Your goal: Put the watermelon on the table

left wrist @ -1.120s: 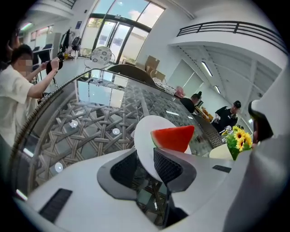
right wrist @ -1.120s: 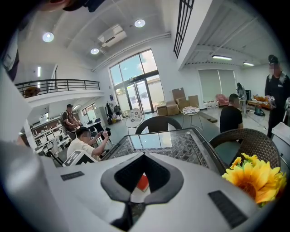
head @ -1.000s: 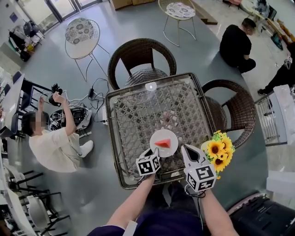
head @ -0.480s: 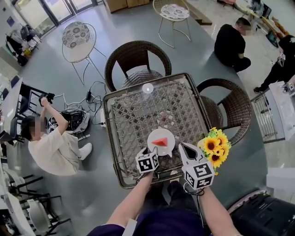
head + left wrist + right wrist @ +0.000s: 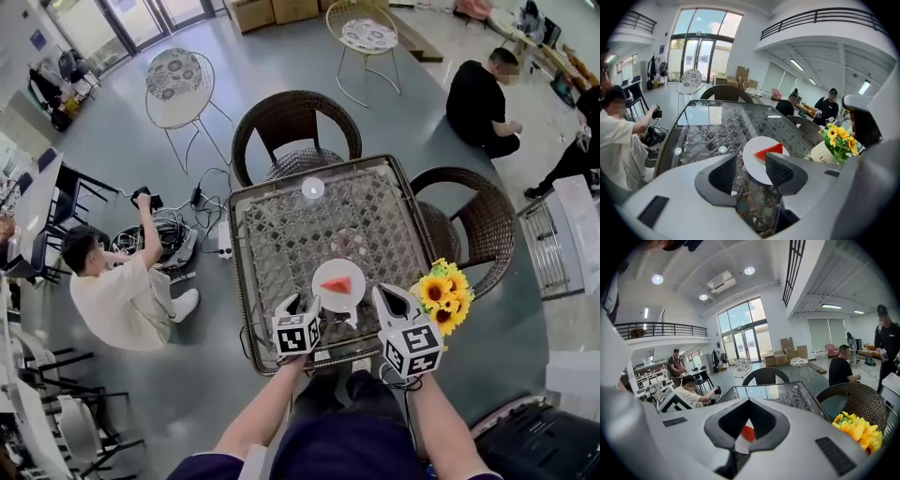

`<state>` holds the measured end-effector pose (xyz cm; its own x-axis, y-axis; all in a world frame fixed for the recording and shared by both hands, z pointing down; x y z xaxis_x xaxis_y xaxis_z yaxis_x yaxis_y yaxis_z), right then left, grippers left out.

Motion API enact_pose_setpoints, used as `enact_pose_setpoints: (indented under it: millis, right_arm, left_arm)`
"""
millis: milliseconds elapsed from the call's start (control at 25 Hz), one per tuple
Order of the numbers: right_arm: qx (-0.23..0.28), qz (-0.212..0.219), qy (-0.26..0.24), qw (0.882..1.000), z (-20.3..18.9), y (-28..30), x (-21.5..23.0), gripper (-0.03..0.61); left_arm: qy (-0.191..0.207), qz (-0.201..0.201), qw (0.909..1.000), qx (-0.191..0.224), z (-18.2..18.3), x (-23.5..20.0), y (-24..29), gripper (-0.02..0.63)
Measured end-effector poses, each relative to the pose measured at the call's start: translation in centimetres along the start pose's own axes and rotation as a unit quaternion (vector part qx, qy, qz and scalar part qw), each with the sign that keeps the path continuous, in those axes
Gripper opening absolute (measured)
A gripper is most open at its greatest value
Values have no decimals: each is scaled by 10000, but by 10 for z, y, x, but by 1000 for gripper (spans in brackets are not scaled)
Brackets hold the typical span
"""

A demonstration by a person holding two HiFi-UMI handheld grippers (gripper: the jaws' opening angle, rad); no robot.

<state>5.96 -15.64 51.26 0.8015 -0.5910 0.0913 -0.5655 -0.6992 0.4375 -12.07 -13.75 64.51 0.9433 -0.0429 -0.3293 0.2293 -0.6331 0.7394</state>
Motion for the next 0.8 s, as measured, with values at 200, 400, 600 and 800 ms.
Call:
enact_pose_setpoints:
  millis: [200, 400, 600, 800]
  right_arm:
    - [155, 2, 1, 9999, 10, -4, -4, 3]
    - [332, 25, -18, 9994, 26, -10, -14, 3]
    - [499, 39, -28, 9987, 37, -19, -21, 3]
    - [653, 47, -106, 9978, 50, -28, -31, 3]
  left_arm:
    - [306, -839, 9947, 499, 26, 26, -39, 192]
    - [787, -1223, 9840, 1025, 52, 52, -82, 115]
    - [1232, -1596, 9686, 1456, 67, 82, -117, 7]
    - [1262, -2013, 9565, 1694, 77, 105, -146, 6]
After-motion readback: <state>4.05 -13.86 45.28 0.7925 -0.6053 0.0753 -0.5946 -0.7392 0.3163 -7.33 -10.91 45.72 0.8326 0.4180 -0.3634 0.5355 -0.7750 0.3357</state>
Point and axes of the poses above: the fingertips, and each gripper's own axes: y forward along the fingers, x to its right, z out of its top, the point moved 3 cm from there along -y, backward along the fingers, and after that the axes turned 7 degrees about -y, right-handed, at the moved point
